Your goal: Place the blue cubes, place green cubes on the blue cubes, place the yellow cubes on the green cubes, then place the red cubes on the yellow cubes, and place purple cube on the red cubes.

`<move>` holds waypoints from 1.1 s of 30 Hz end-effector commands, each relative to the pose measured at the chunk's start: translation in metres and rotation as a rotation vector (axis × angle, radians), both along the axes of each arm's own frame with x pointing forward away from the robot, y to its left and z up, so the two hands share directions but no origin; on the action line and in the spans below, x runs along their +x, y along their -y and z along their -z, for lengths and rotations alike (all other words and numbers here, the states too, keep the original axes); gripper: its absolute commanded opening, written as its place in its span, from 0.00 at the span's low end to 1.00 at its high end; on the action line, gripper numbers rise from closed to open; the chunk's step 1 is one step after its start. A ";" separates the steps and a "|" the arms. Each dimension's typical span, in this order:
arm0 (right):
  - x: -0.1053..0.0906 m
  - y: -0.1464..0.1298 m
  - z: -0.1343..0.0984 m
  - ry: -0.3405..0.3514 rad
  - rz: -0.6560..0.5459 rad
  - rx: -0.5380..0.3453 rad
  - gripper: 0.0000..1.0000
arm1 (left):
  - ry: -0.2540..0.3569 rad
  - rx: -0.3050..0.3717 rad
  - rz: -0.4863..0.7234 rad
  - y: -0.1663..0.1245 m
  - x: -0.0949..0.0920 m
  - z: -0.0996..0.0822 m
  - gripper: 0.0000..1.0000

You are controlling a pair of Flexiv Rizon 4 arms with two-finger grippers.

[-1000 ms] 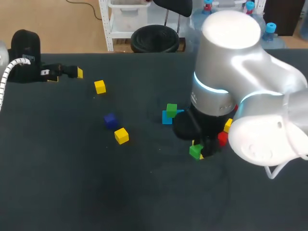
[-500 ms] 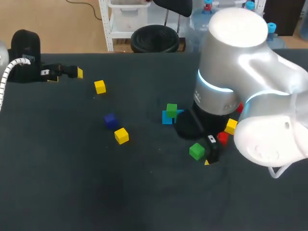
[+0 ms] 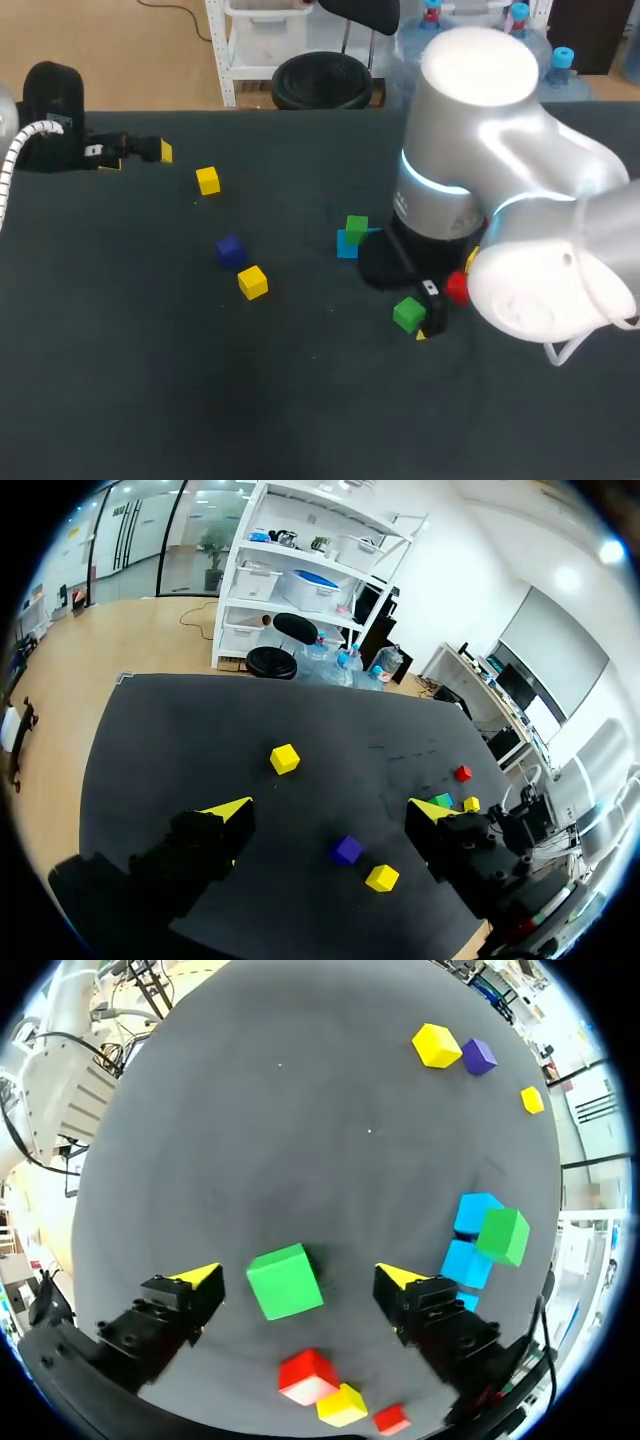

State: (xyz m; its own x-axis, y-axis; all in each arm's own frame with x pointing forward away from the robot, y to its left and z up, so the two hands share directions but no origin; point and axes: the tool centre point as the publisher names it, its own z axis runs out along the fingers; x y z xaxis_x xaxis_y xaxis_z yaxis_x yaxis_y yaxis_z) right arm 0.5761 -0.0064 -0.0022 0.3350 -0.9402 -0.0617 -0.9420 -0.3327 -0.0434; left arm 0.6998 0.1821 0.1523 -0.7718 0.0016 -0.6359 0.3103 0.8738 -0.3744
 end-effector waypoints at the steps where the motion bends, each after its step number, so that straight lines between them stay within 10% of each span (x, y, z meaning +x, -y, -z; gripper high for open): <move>1: 0.002 0.002 -0.001 0.000 0.007 0.003 0.25 | 0.006 -0.009 0.006 -0.002 0.000 0.002 1.00; 3: 0.003 0.002 -0.002 -0.001 0.011 0.003 0.00 | 0.006 -0.009 0.006 -0.002 0.000 0.002 1.00; 33: 0.019 0.011 -0.056 -0.086 0.388 0.028 0.00 | 0.006 -0.009 0.006 -0.002 0.000 0.002 1.00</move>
